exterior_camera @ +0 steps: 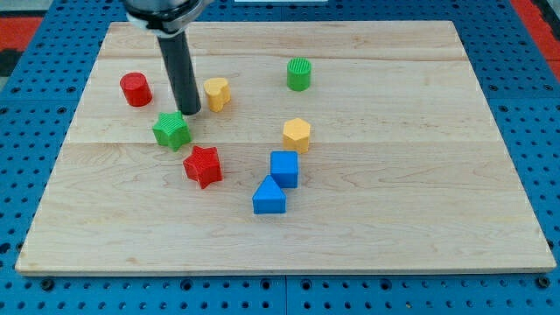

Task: Place the red circle diagonally top left of the yellow heart

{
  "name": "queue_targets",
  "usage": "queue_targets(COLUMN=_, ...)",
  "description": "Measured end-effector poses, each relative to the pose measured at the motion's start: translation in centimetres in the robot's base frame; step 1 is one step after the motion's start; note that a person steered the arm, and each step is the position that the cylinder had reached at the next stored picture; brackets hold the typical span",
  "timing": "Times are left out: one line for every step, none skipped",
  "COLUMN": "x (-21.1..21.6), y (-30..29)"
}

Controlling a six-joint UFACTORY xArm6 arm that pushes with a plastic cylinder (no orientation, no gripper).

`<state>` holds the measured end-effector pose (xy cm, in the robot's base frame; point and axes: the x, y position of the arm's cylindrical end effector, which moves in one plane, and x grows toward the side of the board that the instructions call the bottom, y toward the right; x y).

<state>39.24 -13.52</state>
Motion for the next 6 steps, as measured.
queue_targets(x=0.3, y=-2.6)
queue_targets(x=0.3, y=-6.0)
queue_targets(x=0.5, y=-6.8)
queue_targets(x=0.9, y=-7.0)
queue_targets(x=-2.8, y=-8.0)
queue_targets(x=-7.1, y=-7.3)
